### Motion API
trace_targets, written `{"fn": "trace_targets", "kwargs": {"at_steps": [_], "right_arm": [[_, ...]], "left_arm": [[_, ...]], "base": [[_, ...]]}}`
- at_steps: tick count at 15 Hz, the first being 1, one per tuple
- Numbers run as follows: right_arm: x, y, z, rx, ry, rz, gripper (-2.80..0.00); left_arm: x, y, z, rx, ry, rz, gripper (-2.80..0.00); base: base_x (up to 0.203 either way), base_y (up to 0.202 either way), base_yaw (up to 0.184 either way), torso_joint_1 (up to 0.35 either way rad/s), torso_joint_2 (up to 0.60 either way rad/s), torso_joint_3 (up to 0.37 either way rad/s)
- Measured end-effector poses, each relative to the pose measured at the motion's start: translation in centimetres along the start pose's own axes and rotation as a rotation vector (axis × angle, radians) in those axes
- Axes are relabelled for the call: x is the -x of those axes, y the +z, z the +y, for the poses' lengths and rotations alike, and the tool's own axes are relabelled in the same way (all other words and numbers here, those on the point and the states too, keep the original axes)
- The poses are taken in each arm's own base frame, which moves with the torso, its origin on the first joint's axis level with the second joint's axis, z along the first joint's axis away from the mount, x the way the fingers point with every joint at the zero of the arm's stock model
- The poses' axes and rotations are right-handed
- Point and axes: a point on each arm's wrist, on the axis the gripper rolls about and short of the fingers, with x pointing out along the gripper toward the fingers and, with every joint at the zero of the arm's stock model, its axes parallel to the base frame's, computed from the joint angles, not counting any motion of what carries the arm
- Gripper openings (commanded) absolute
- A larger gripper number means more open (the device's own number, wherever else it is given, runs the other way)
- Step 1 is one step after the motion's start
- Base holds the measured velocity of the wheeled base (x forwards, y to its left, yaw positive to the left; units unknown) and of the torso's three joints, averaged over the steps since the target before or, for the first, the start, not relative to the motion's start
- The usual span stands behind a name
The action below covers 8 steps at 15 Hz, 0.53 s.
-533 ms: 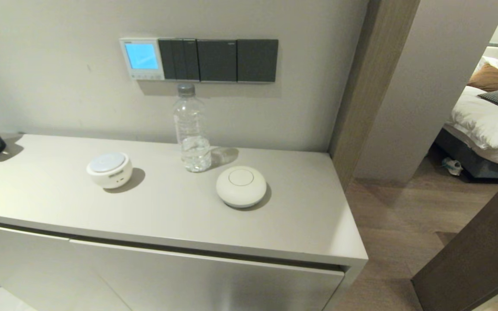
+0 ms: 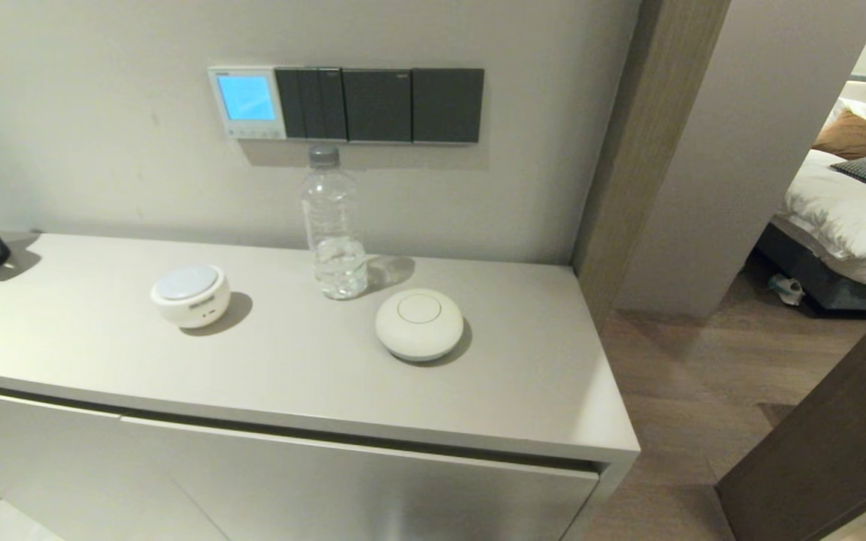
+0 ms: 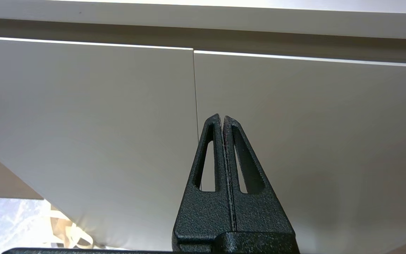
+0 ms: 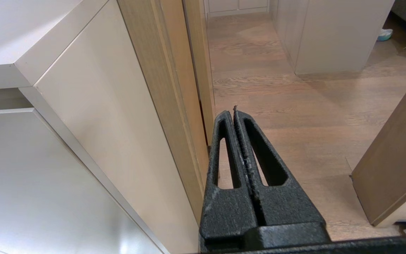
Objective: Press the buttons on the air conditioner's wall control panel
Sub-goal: Turn on the central air conditioner
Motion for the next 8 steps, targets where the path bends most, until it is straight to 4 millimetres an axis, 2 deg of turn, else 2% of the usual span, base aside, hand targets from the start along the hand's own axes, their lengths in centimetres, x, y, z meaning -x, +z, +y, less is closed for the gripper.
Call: {"fn": "trace_targets", "kwargs": {"at_steps": [5, 8], "right_arm": [[0.0, 0.0, 0.0, 0.000, 0.000, 0.000, -2.80], [0.0, 0.0, 0.0, 0.000, 0.001, 0.000, -2.80]], "left_arm": [[0.1, 0.2, 0.0, -0.004, 0.001, -0.006, -2.80], [1.2, 3.7, 0.1, -0.002, -0.012, -0.108, -2.80]], "base": [[0.000, 0.000, 0.000, 0.000, 0.00, 0.000], [0.000, 0.000, 0.000, 0.000, 0.00, 0.000]]}}
